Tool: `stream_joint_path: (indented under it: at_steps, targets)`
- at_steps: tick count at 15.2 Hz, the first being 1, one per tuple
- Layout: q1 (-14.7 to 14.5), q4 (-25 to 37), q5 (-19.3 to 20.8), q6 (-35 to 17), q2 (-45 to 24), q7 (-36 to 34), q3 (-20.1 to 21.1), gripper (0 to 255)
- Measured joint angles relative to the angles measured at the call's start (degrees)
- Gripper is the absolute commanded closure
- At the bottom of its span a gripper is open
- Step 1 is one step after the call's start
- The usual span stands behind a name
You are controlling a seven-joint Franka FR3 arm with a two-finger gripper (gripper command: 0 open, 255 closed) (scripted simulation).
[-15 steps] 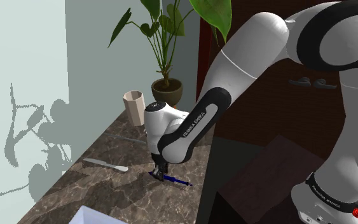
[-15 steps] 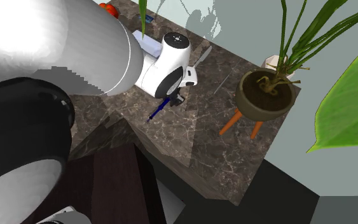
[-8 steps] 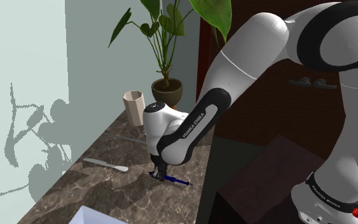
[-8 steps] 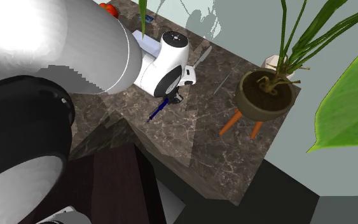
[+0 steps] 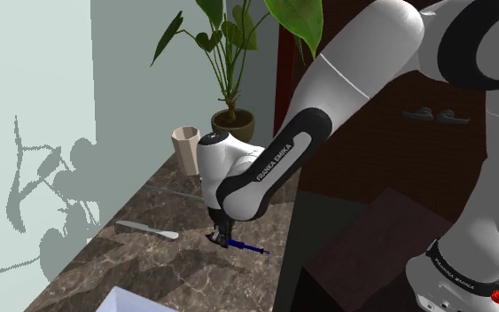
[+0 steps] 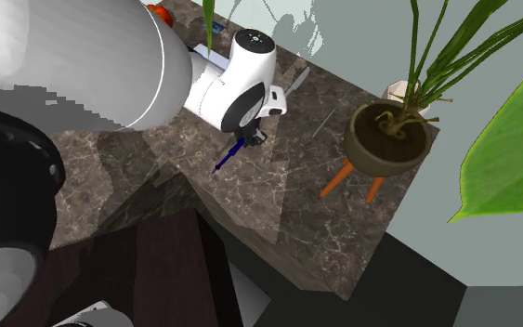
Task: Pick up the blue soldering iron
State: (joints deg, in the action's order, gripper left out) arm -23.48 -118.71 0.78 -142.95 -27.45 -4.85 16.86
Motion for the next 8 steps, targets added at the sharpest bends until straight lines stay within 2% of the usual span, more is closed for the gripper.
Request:
stream_joint_path:
  at_steps: [8]
  targets:
    - [0.7, 0.0, -1.4, 4.5, 4.6, 0.3, 1.0, 255]
